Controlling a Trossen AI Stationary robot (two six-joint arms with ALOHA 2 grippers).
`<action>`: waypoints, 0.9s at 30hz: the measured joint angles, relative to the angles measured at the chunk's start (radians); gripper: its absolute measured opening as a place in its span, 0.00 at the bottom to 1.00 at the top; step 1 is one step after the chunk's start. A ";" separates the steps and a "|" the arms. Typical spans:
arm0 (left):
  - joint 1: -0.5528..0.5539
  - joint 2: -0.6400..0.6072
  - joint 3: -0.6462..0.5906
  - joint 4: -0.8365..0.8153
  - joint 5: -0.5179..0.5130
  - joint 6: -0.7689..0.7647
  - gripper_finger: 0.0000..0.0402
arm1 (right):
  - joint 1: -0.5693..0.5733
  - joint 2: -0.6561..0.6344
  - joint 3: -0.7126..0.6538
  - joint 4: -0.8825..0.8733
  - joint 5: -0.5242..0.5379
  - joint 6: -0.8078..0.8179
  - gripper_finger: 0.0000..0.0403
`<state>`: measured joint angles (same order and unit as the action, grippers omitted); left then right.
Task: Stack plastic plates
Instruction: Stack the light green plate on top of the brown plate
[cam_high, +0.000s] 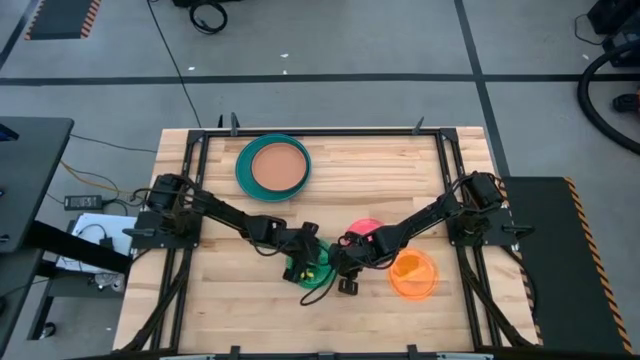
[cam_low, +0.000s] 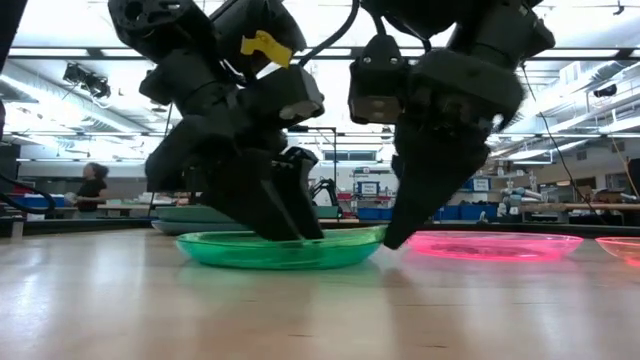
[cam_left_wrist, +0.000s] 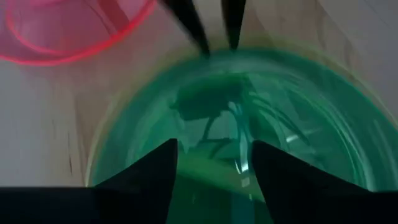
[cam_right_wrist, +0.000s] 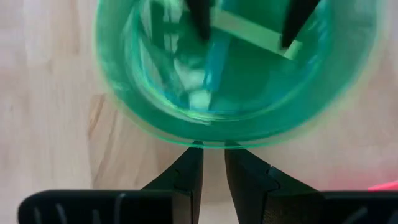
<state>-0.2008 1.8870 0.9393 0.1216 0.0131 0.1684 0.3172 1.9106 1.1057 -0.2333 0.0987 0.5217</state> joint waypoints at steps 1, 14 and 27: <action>0.000 0.001 -0.001 0.014 -0.001 0.000 0.54 | 0.000 0.000 0.000 0.002 0.012 -0.001 0.20; 0.006 0.020 0.002 0.122 -0.003 0.001 0.54 | 0.000 -0.003 0.002 -0.009 0.024 0.008 0.20; 0.005 -0.046 0.127 -0.411 0.007 -0.027 0.54 | 0.000 0.015 0.002 0.001 0.031 -0.003 0.20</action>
<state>-0.1963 1.8412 1.0658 -0.2889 0.0196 0.1413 0.3174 1.9254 1.1076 -0.2327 0.1299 0.5183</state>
